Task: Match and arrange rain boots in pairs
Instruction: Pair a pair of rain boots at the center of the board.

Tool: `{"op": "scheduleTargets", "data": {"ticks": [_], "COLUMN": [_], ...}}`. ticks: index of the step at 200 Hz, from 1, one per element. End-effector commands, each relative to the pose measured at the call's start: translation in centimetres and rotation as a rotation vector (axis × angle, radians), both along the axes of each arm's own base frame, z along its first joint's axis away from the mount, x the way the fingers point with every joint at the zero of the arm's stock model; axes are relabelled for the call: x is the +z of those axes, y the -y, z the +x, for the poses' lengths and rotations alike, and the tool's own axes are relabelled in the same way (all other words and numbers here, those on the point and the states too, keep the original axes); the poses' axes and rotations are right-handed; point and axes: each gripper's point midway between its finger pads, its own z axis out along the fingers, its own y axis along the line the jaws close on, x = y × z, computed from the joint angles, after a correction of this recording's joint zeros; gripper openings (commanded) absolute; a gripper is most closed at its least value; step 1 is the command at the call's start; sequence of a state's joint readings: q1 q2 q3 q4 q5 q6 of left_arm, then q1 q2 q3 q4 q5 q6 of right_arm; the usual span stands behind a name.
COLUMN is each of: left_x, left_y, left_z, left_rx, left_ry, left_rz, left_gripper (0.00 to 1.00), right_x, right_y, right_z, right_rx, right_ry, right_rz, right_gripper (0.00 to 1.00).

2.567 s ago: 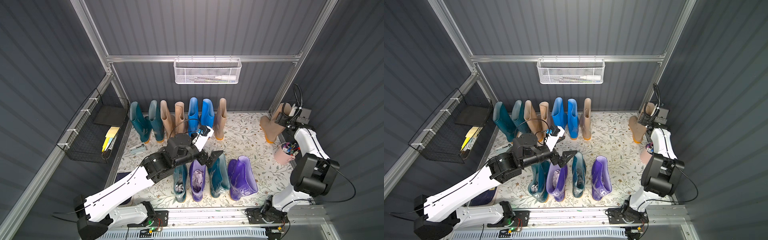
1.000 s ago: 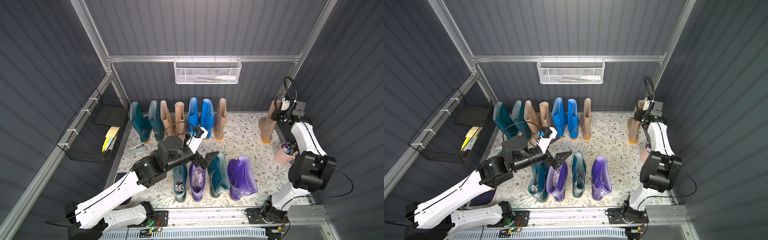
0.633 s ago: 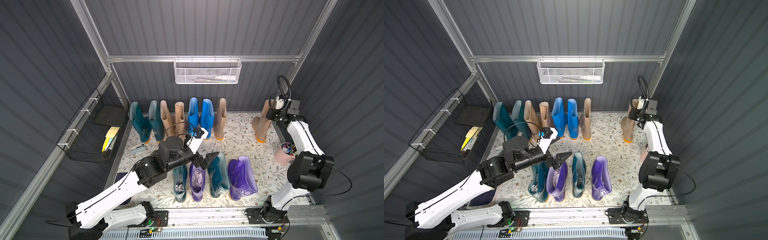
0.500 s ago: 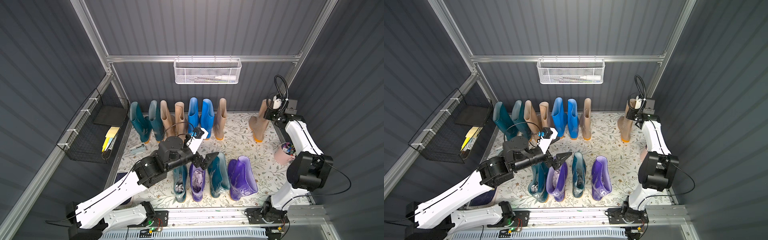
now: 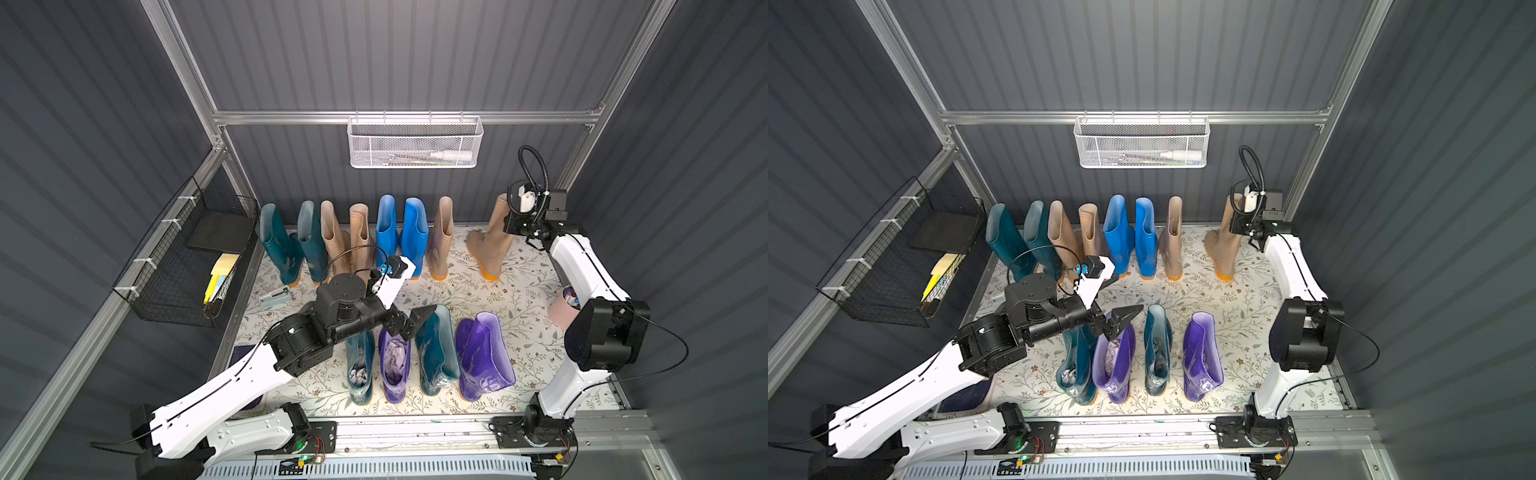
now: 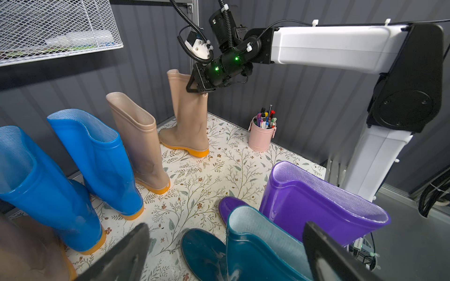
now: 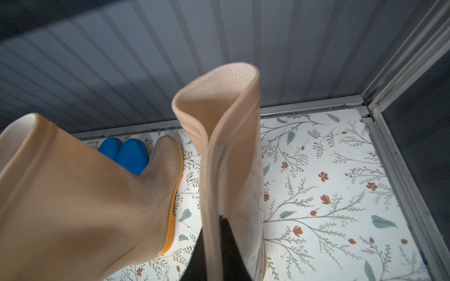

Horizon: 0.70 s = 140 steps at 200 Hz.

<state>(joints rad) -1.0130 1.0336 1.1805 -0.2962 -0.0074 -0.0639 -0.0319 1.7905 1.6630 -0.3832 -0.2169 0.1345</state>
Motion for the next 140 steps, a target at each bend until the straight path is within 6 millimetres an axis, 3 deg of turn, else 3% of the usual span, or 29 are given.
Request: {"op": "scheduleTargets", "data": {"ticks": [1, 77, 140], "left_x": [0.0, 0.0, 0.2], "left_y": [-0.6, -1.0, -1.3], "left_z": [-0.1, 0.0, -0.1], "left_rx": [0.017, 0.032, 0.038], "left_ry": [-0.007, 0.001, 0.0], "left_rz": [-0.005, -0.003, -0.005], "left_gripper": [0.99, 0.99, 0.99], "right_x": [4.6, 5.1, 3.7], "right_y": [-2.0, -7.6, -11.8], "right_z": [1.4, 2.3, 1.7], "right_rx": [0.038, 0.126, 0.187], "right_ry": [0.145, 0.156, 0.128], "right_rz": [0.017, 0.017, 0.037], "right_gripper": [0.0, 0.0, 0.0]}}
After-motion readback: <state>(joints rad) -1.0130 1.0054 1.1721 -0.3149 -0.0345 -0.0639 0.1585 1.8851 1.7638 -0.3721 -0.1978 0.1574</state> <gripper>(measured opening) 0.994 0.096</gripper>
